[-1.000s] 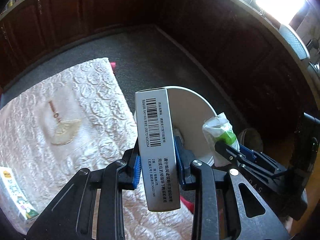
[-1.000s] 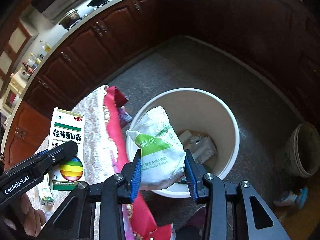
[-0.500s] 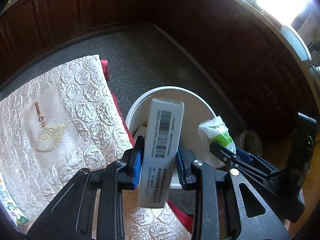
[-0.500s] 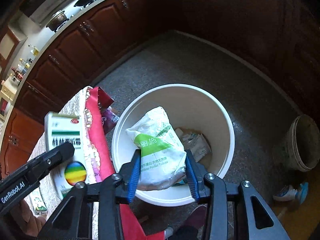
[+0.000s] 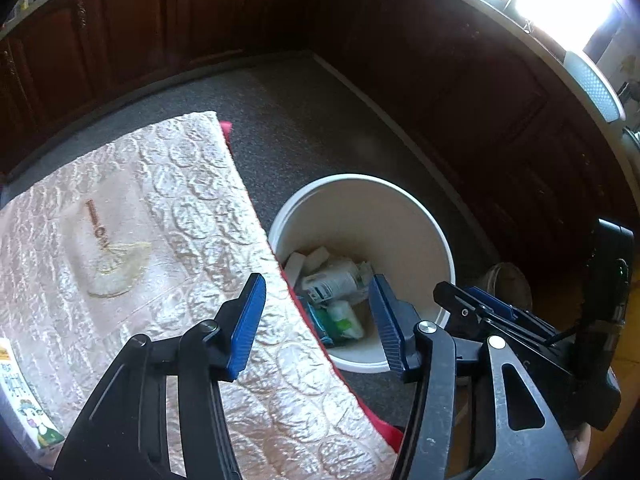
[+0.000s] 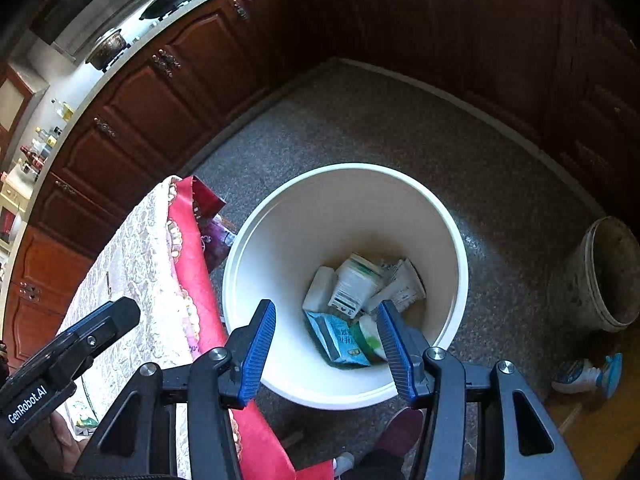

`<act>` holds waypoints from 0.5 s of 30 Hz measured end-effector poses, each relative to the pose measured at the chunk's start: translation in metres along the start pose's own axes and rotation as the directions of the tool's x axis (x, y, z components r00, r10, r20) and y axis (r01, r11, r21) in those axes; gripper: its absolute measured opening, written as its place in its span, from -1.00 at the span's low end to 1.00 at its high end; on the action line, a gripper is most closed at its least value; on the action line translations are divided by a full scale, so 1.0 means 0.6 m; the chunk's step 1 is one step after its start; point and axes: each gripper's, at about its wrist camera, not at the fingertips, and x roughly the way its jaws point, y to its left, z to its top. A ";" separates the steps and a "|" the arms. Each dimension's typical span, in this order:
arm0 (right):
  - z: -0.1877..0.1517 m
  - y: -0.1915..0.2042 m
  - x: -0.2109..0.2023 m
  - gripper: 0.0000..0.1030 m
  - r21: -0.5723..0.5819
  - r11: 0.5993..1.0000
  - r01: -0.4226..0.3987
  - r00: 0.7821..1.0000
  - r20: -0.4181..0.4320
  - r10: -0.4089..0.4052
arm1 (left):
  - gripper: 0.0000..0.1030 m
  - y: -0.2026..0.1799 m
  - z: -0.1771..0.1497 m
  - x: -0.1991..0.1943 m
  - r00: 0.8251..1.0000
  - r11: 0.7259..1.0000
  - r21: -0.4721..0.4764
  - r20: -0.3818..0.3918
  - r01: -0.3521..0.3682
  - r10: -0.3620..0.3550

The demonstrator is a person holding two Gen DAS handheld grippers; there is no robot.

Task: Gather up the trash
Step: 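Open both tools to drop the medicine box and packet into the bucket, then return both open tools over the table toward the remaining boxes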

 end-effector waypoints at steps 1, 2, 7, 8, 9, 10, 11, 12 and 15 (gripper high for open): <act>-0.001 0.002 -0.001 -0.02 -0.006 1.000 0.002 1.000 0.003 -0.002 | 0.01 0.004 0.000 -0.002 1.000 1.000 -0.003 0.002 -0.005 0.005; -0.002 0.007 -0.002 -0.02 -0.013 1.000 0.005 1.000 0.007 -0.005 | 0.01 0.009 -0.001 -0.004 1.000 1.000 -0.005 0.004 -0.011 0.011; -0.011 0.024 -0.018 -0.01 -0.036 0.999 0.006 1.000 0.028 -0.005 | 0.01 0.020 -0.011 -0.030 0.999 0.999 -0.015 0.026 -0.045 0.045; -0.013 0.027 -0.020 -0.01 -0.038 0.999 0.006 0.999 0.032 -0.005 | 0.01 0.023 -0.013 -0.036 0.998 0.999 -0.017 0.031 -0.049 0.049; -0.015 0.031 -0.023 -0.01 -0.043 0.999 0.008 0.999 0.037 -0.006 | 0.01 0.025 -0.014 -0.043 0.998 0.999 -0.018 0.035 -0.051 0.052; -0.016 0.034 -0.026 -0.01 -0.048 0.999 0.010 0.999 0.040 -0.008 | 0.01 0.028 -0.017 -0.050 0.997 0.998 -0.018 0.042 -0.056 0.057; -0.020 0.039 -0.030 -0.01 -0.055 0.998 0.012 0.999 0.045 -0.009 | 0.01 0.030 -0.020 -0.057 0.997 0.998 -0.020 0.049 -0.065 0.065; -0.021 0.043 -0.032 -0.01 -0.060 0.998 0.012 0.999 0.048 -0.009 | 0.01 0.031 -0.023 -0.061 0.996 0.997 -0.022 0.053 -0.070 0.071; -0.027 0.056 -0.042 0.01 -0.073 0.997 0.006 0.998 0.056 -0.002 | 0.01 0.042 -0.027 -0.081 0.994 0.996 -0.031 0.066 -0.081 0.083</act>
